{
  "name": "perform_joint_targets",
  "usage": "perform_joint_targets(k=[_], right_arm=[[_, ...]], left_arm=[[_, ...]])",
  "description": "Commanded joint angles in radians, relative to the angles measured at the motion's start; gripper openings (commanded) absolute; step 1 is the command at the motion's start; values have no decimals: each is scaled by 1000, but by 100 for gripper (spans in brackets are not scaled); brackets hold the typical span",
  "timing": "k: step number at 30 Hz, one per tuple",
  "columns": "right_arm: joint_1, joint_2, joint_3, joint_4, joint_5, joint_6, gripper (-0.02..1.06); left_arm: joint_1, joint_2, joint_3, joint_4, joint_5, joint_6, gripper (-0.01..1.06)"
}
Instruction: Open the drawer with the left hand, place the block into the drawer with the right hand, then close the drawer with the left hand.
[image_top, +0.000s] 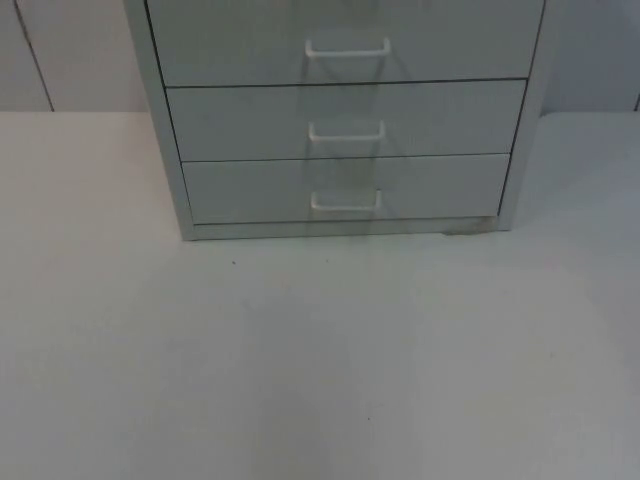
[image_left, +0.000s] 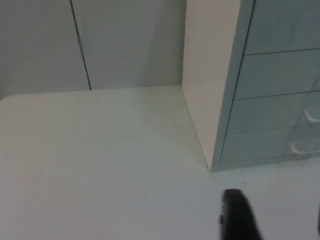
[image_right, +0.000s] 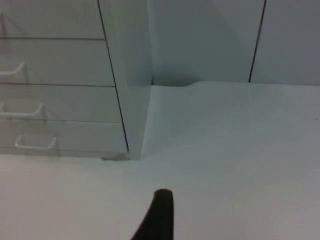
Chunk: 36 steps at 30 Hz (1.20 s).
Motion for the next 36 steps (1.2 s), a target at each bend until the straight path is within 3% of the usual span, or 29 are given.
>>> perform_joint_targets(k=[1, 2, 3, 4, 7, 18, 24, 32, 36], right_arm=[[-4, -32, 4, 19, -1, -29, 78], [-4, -50, 4, 24, 9, -42, 78], [-4, -50, 4, 24, 9, -42, 78], [-4, -74, 4, 24, 29, -42, 78], [-4, -123, 4, 26, 74, -42, 78], [-4, -340, 4, 32, 214, -46, 78], [-4, -449, 4, 38, 289, -63, 78], [-4, -449, 46, 40, 358, -80, 78], [-4, -449, 131, 38, 380, -80, 78]], left_arm=[[3, -46, 4, -3, 43, 0, 59], [3, -58, 4, -3, 54, 0, 66], [3, -58, 4, -3, 54, 0, 66], [3, -94, 6, 1, 90, 0, 84], [3, -150, 8, 7, 142, 7, 105], [3, -436, 98, 13, 173, 15, 105], [3, -436, 97, 43, 261, 15, 105], [3, -436, 107, 64, 274, 15, 105], [3, -436, 146, 76, 274, 15, 105]])
